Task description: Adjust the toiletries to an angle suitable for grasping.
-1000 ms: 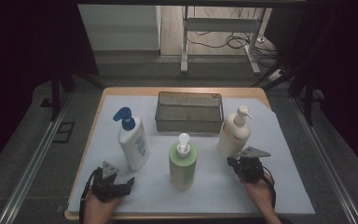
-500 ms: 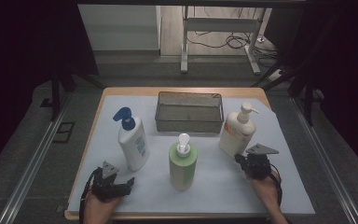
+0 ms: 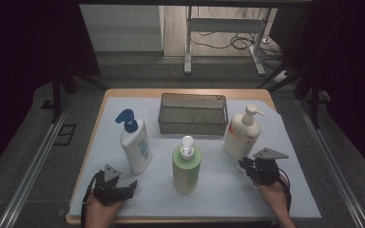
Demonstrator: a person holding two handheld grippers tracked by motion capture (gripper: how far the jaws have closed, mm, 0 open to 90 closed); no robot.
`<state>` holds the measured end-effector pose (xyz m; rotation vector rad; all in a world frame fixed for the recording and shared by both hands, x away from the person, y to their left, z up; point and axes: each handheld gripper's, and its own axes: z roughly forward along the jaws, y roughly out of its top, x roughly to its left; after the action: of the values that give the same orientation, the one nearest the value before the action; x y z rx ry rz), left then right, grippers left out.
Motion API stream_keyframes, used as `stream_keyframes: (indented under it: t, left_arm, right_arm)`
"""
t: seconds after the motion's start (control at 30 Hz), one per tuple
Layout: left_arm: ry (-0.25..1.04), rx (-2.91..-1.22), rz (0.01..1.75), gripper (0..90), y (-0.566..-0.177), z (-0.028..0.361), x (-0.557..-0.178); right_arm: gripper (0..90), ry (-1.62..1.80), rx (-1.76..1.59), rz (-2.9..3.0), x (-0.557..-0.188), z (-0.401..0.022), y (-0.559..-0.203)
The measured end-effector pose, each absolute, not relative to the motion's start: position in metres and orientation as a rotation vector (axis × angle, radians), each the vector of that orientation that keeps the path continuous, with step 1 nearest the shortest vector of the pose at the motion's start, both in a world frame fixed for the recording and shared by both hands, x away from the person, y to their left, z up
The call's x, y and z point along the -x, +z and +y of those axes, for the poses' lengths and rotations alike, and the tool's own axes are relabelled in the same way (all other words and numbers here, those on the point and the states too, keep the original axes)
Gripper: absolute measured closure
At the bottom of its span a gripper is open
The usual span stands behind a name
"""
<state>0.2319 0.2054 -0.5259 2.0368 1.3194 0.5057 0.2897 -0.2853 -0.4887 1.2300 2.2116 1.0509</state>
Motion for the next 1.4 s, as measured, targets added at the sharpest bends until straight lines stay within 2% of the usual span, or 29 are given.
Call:
stream_keyframes:
  t: [0.33,0.73,1.4]
  left_arm:
    - [0.506,-2.035,1.320,13.0,-0.526,0.205,-0.232]
    - [0.506,-2.034,1.320,13.0,-0.526,0.206,-0.232]
    - [0.506,-2.035,1.318,13.0,-0.526,0.206,-0.232]
  right_arm:
    - [55.7,1.040,-1.228,2.228,-0.284,-0.292,-0.478]
    - [40.8,1.029,-1.245,2.233,-0.293,-0.306,-0.454]
    - [32.2,1.085,-1.207,2.246,-0.318,-0.306,-0.431]
